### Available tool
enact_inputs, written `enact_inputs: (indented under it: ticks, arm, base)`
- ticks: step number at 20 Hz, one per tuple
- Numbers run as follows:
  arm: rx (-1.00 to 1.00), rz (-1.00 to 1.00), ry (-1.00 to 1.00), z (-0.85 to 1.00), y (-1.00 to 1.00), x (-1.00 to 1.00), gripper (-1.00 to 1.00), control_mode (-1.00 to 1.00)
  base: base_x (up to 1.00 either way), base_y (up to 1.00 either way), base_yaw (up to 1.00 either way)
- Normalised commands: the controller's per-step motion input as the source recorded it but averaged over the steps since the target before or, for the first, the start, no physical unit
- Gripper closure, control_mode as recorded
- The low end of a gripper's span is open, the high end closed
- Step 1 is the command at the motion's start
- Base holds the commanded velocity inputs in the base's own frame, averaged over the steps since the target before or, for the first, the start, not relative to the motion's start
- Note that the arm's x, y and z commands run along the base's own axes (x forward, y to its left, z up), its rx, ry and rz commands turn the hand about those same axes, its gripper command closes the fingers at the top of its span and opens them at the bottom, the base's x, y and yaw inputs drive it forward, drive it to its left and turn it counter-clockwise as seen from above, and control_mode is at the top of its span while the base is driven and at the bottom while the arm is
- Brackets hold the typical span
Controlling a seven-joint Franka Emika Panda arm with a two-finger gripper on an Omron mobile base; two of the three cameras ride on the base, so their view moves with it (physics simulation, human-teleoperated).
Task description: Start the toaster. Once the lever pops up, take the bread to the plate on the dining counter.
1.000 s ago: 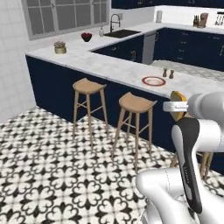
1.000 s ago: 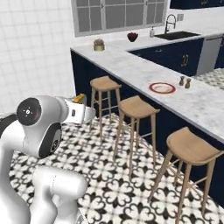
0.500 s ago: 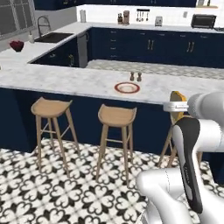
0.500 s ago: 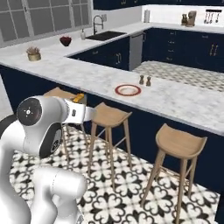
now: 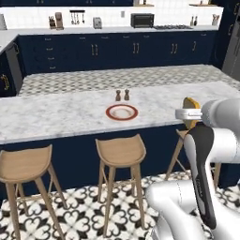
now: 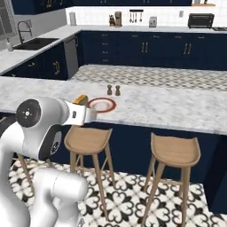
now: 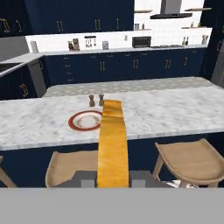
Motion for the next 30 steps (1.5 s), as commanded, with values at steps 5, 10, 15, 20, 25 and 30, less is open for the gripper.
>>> enact_inputs:
  ticks: [5,10,15,20,25,30]
  arm:
    - [0.0,0.0,0.0,0.0,0.0,0.0,1.0,1.0]
    - [0.0,0.0,0.02,0.0,0.0,0.06,1.0,-1.0]
    - [0.12,0.09,0.52,0.0,0.06,0.39,1.0,-1.0]
    - [0.31,0.19,0.58,-0.14,0.09,0.38,1.0,-1.0]
    - [0.29,0.0,0.02,-0.68,0.13,0.15,1.0,-1.0]
    - [0.0,0.0,0.0,-0.57,0.52,0.71,1.0,-1.0]
  base:
    - [0.93,0.36,-0.23]
    - [0.65,0.15,-0.1]
    - [0.0,0.0,0.0]
    - [0.0,0.0,0.0]
    - [0.0,0.0,0.0]
    - [0.0,0.0,0.0]
